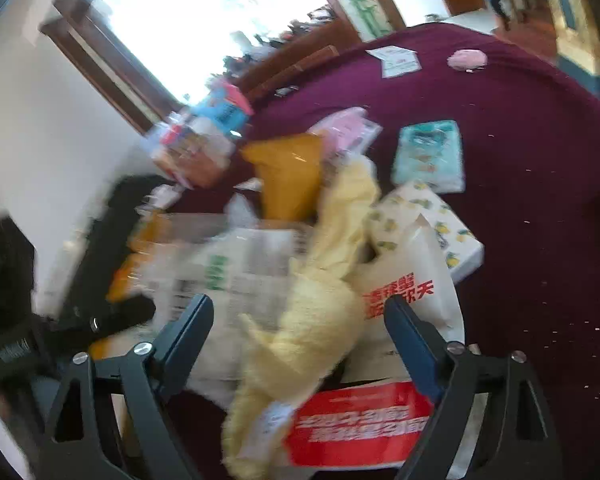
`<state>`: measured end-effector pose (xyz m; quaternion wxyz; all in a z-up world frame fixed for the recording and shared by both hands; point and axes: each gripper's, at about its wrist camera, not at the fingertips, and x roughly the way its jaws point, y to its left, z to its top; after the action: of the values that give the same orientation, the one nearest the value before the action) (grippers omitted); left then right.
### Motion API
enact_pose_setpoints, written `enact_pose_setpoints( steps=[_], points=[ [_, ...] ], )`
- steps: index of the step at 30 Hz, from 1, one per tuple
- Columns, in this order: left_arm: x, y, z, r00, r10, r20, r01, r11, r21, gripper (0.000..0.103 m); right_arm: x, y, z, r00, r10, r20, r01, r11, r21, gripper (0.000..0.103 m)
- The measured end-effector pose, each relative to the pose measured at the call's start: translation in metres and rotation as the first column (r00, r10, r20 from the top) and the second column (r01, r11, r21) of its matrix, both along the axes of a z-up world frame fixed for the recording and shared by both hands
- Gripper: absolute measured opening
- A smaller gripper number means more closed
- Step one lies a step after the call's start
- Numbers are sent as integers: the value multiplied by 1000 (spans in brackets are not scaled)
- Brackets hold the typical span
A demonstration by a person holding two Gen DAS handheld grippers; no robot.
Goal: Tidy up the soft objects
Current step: 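Grasp the yellow knitted towel with the right tool and drop it onto the tray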
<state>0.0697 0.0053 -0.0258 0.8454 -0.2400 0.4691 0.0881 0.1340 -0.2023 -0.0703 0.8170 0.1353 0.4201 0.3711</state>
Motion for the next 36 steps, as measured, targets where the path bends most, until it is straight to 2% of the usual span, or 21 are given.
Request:
enact_pose_setpoints(
  steps=[2,3,4,5,7,8,11,13,15,18,21,22,23,25,27,29,32,36],
  points=[
    [16,6,-5,1000,-10,-23,9,1000,-3,83,2,7,-2,1000,6,11,-6,1000,-10,71],
    [22,7,-6,999,-16,-36,16,1000,-10,78,9,7,-9,1000,19,4,-19,1000,-3,64],
    [30,2,-12,999,-24,-39,24,1000,-3,70,8,9,-13,1000,22,10,-22,1000,0,57],
    [32,-9,-18,998,-21,-56,21,1000,-5,63,8,10,-19,1000,26,0,-26,1000,-16,56],
    [31,-15,-22,997,-23,-68,20,998,-55,35,1,4,-21,999,44,-6,-44,999,-29,51],
    [29,-18,-22,998,-23,-64,19,997,-72,28,-1,3,-21,999,47,0,-47,998,-34,50],
    [27,-21,-25,998,-13,-61,6,993,-120,16,1,-1,-22,998,56,-2,-56,998,-34,46],
    [21,-24,-21,998,-20,-66,11,992,-123,7,3,-1,-24,998,58,-13,-59,998,-30,43],
    [9,-20,-11,999,-27,-34,23,993,-114,7,-2,-6,-20,999,45,-7,-45,998,-43,42],
    [-10,-11,-3,1000,-15,-14,13,995,-102,5,-13,-9,-13,998,4,58,1,997,-78,41],
    [-33,0,-3,999,-14,29,19,988,-150,4,-27,-7,-4,987,-47,156,67,990,-127,41],
    [-43,4,-1,999,-12,53,21,986,-166,3,-34,-5,-2,979,-69,192,99,983,-153,41],
    [-54,5,3,997,-3,81,19,982,-190,3,-37,-5,-2,979,-74,190,104,982,-155,41],
    [-83,12,11,988,25,150,11,972,-236,3,-55,-3,3,959,-79,272,130,976,-174,40],
    [-107,19,17,981,54,189,-7,970,-243,3,-66,-4,7,954,-85,286,136,977,-164,40],
    [-135,35,25,965,102,240,-35,962,-270,3,-76,-2,17,968,-71,242,100,989,-108,40],
    [-169,65,33,938,189,292,-101,951,-291,3,-104,18,46,962,-16,273,48,993,-112,40],
    [-196,105,17,909,282,306,-185,933,-310,3,-138,67,71,958,128,256,-105,989,-101,40]
  ],
)
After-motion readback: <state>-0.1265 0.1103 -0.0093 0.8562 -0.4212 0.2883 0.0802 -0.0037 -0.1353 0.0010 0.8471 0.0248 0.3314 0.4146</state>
